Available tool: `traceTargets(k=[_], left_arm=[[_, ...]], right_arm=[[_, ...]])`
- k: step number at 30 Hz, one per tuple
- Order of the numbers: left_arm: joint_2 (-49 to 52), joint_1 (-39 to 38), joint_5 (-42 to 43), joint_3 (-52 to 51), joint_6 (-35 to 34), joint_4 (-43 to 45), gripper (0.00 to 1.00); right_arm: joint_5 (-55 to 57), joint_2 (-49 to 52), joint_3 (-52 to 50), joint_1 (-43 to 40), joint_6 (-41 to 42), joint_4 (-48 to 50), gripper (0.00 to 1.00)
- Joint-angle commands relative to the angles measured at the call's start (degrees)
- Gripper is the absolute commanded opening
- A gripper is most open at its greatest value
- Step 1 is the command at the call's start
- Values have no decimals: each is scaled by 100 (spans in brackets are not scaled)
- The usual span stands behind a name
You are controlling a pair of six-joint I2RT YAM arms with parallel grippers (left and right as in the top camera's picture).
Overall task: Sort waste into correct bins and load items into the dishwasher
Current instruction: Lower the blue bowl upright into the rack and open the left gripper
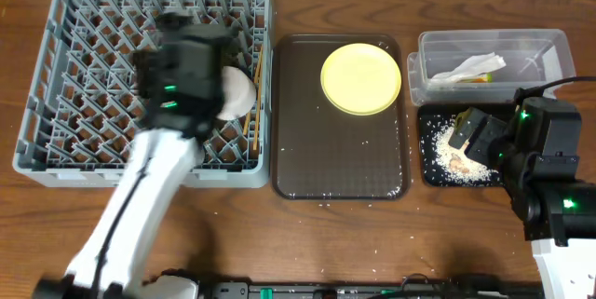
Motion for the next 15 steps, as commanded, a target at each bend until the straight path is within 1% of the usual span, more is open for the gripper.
traceTargets(k=[1, 2, 5, 7, 8, 9, 12, 15], left_arm=[[-120, 890, 4627, -22, -852, -267, 8], [-59, 1019, 4806, -22, -852, -269, 7], [321, 1207, 4824, -22, -756, -125, 7], [564, 1209, 5010, -22, -634, -11, 7], [802, 1209, 5296, -22, -463, 103, 7], [957, 1209, 5300, -22, -391, 179, 7], [1346, 1209, 4572, -22, -391, 503, 7], [1499, 1213, 4468, -22, -391, 758, 7]], right_arm=[[59, 2, 2, -59, -20, -9, 99], [59, 2, 2, -59, -20, -9, 99], [59, 2, 2, -59, -20, -9, 99], [61, 2, 2, -59, -20, -11, 99], [59, 2, 2, -59, -20, -11, 99], [59, 2, 2, -59, -20, -11, 99], [59, 2, 2, -59, -20, -9, 99], [59, 2, 2, -59, -20, -9, 99]])
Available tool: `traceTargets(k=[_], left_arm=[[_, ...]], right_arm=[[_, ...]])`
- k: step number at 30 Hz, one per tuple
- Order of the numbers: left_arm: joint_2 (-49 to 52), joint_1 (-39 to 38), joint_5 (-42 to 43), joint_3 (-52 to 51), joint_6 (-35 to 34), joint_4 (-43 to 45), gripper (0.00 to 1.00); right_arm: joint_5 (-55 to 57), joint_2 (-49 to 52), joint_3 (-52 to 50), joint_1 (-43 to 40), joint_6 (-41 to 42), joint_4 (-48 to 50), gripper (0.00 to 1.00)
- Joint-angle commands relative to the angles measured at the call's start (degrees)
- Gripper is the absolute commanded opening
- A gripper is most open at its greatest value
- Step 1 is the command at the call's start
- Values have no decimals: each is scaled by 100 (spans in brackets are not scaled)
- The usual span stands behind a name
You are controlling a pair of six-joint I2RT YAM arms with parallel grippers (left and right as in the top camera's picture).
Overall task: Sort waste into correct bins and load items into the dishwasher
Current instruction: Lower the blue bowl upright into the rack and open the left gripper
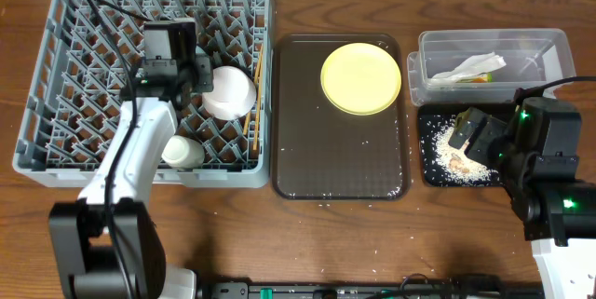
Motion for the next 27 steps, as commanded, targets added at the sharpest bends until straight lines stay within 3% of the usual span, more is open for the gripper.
traceTargets(k=[1, 5, 12, 21, 27], left_arm=[[177, 37, -197, 0, 96, 243, 8], [466, 122, -299, 0, 201, 214, 7], [715, 433, -1519, 0, 76, 35, 7], [542, 511, -1049, 0, -103, 0, 8], [-345, 313, -553, 15, -105, -24, 34]], right_arm=[[57, 0, 2, -59, -20, -4, 99], [57, 0, 2, -59, -20, -4, 99], [57, 0, 2, -59, -20, -4, 99], [57, 0, 2, -59, -20, -4, 99], [57, 0, 2, -59, -20, -4, 99]])
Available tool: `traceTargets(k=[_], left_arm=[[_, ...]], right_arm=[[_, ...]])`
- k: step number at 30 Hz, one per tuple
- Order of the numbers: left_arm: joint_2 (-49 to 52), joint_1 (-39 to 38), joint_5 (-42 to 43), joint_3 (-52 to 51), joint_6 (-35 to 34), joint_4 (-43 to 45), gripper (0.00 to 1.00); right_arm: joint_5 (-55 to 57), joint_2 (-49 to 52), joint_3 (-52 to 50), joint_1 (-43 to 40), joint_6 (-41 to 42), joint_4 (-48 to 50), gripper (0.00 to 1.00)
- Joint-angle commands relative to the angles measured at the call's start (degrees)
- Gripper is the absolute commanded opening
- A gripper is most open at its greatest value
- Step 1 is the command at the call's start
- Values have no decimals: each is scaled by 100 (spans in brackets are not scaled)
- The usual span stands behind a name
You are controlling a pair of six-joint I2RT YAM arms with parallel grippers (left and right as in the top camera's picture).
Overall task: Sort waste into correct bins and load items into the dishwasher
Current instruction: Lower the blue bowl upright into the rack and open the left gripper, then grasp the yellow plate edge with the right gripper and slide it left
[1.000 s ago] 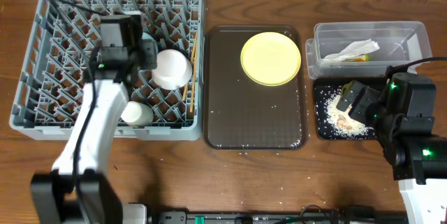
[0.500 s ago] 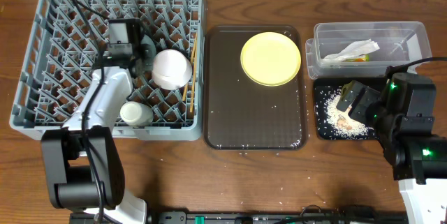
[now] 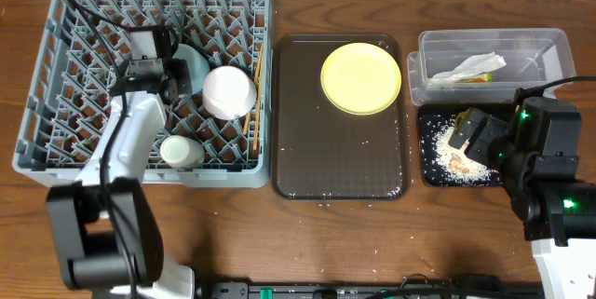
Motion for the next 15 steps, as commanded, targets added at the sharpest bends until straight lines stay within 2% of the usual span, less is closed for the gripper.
traceTargets(k=[1, 4, 9, 11, 15], left_arm=[[-820, -188, 280, -2, -11, -142, 38], [-1537, -409, 275, -2, -87, -627, 47], [-2647, -647, 323, -2, -1143, -1777, 59], [-3143, -671, 861, -2, -1342, -2280, 64], [-3679, -671, 1952, -2, -1342, -2787, 66]], right_arm=[[59, 0, 2, -59, -20, -7, 99], [59, 0, 2, -59, -20, -7, 99], [59, 0, 2, -59, -20, -7, 99], [57, 0, 2, -59, -17, -4, 99], [-173, 0, 2, -59, 98, -2, 99]])
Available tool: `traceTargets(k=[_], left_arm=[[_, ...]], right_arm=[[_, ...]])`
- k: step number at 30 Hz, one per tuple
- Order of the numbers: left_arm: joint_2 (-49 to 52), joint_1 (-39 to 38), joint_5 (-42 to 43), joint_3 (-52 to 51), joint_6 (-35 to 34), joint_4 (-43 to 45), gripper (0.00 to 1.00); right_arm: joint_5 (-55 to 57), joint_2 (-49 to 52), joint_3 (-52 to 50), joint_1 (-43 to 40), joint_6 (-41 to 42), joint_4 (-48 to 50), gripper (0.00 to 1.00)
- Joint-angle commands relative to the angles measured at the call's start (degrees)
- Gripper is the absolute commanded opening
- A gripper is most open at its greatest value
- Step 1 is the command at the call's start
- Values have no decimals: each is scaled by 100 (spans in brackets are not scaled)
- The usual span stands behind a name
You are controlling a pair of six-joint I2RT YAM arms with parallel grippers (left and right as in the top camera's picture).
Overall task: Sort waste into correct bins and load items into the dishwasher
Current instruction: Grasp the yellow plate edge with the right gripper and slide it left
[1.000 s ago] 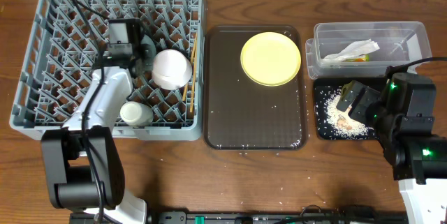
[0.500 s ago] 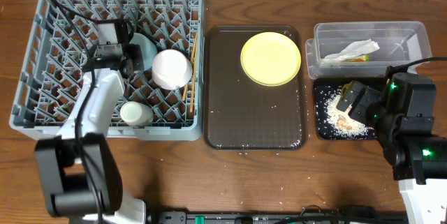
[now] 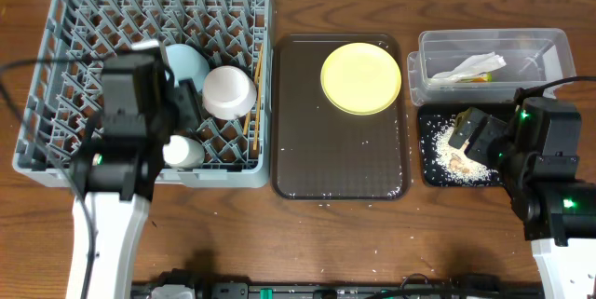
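Note:
The grey dish rack (image 3: pixel 56 75) holds a light blue plate (image 3: pixel 182 61), a white bowl (image 3: pixel 229 91) and a white cup (image 3: pixel 183 152). My left gripper (image 3: pixel 184 103) hovers over the rack just below the blue plate; it looks open and empty. A yellow plate (image 3: pixel 360 77) lies on the brown tray (image 3: pixel 340 164). My right gripper (image 3: pixel 468 133) hangs over the black bin (image 3: pixel 433 170) of crumbs, fingers apart.
A clear bin (image 3: pixel 545 43) at the back right holds a white wrapper (image 3: pixel 470 66). A thin orange stick (image 3: pixel 251 103) lies along the rack's right side. Crumbs are scattered on the wooden table in front of the tray.
My left arm has drawn back toward the front and risen, so it looks larger and blurred. The blue plate stays in the rack, more of it showing. The right arm is unmoved.
My left arm was first blurred over the rack's middle, covering the bowl's left side. It then reached further back beside the bowl. Later the blue plate showed in the rack against its fingers. Now the gripper is off the plate.

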Motion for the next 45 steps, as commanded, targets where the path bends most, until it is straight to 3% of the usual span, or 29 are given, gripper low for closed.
traceTargets(k=[1, 7, 15, 20, 21, 23, 24, 27, 31, 37, 39, 43, 45], left_arm=[[-549, -31, 1250, 4, -247, -348, 67], [-975, -28, 1390, 4, -245, -1088, 77], [-957, -28, 1392, 4, -247, -1329, 84], [-879, -28, 1392, 4, -247, -1329, 85], [-859, -28, 1392, 4, -247, -1329, 85], [-839, -28, 1390, 4, -247, -1327, 85], [-820, -28, 1390, 4, -247, -1329, 86], [-804, -28, 1392, 4, -247, -1327, 86], [-804, -28, 1392, 4, -247, -1377, 87], [-804, -28, 1392, 4, -247, -1478, 91], [-804, -28, 1392, 4, -247, -1478, 92], [-804, -31, 1392, 4, -247, -1478, 92], [-804, -28, 1394, 4, -247, -1478, 92]], right_arm=[[-289, 0, 2, -59, 162, 37, 99], [-1681, 160, 2, 105, 361, 868, 99], [-640, 1808, 2, 1631, 20, 861, 99], [-1268, 2677, 4, 1864, -358, 1370, 94], [-1263, 2806, 4, 1864, -103, 1565, 93], [-1268, 3018, 4, 1867, 881, 1926, 82], [-1255, 3224, 4, 1888, 1952, 2197, 67], [-957, 3617, 4, 1939, 3300, 2660, 67], [-625, 4227, 4, 2037, 4306, 3283, 61], [-638, 4988, 4, 2057, 5073, 3648, 60], [-640, 5259, 7, 2059, 5149, 3807, 52], [-444, 5539, 7, 2059, 5270, 3838, 45], [-326, 5740, 7, 2059, 5268, 3786, 35]])
